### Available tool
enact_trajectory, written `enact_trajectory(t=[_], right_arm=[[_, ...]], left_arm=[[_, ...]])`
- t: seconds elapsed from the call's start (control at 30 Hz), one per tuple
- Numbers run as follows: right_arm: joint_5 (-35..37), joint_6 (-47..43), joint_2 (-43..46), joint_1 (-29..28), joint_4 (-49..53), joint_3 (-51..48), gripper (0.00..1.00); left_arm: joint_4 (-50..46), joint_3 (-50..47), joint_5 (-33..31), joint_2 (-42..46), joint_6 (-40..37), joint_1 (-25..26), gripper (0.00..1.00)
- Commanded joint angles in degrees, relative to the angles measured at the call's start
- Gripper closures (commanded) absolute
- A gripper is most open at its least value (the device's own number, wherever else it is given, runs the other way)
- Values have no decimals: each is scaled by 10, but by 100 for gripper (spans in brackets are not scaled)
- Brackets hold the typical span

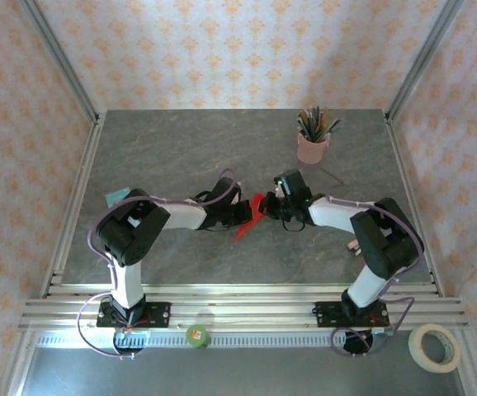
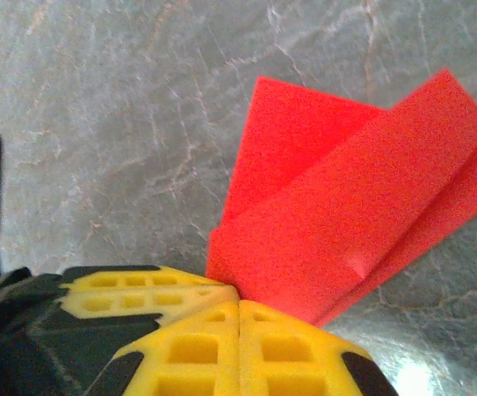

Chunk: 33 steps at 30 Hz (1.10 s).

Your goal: Fold a paper plane with a square sheet of paper (pick it up from the middle)

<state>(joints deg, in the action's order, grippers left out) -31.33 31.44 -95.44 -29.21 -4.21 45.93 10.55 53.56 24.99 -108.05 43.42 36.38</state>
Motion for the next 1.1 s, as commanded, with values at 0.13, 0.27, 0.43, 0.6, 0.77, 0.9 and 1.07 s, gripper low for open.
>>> enact_trajectory(t=[0.13, 0.27, 0.43, 0.6, 0.77, 0.9, 1.07], right_arm=[[-1, -5, -38, -4, -8, 23, 100], [7, -1, -57, -4, -9, 32, 100], [34, 17, -58, 14, -12, 19, 100], [55, 22, -66, 44, -5, 20, 100], [64, 22, -86, 86, -3, 37, 100], [77, 21, -105, 118, 9, 63, 100], [108, 24, -99, 131, 22, 80, 100]], left_arm=[[-73, -5, -23, -32, -22, 2, 100], [-79, -6, -25, -36, -27, 2, 100], [-91, -15, -34, -37, -33, 2, 100], [-92, -40, -36, -33, -31, 2, 100], [-75, -70, -36, -27, -25, 2, 100], [-71, -77, -37, -23, -26, 2, 100], [-71, -71, -34, -23, -30, 3, 100]])
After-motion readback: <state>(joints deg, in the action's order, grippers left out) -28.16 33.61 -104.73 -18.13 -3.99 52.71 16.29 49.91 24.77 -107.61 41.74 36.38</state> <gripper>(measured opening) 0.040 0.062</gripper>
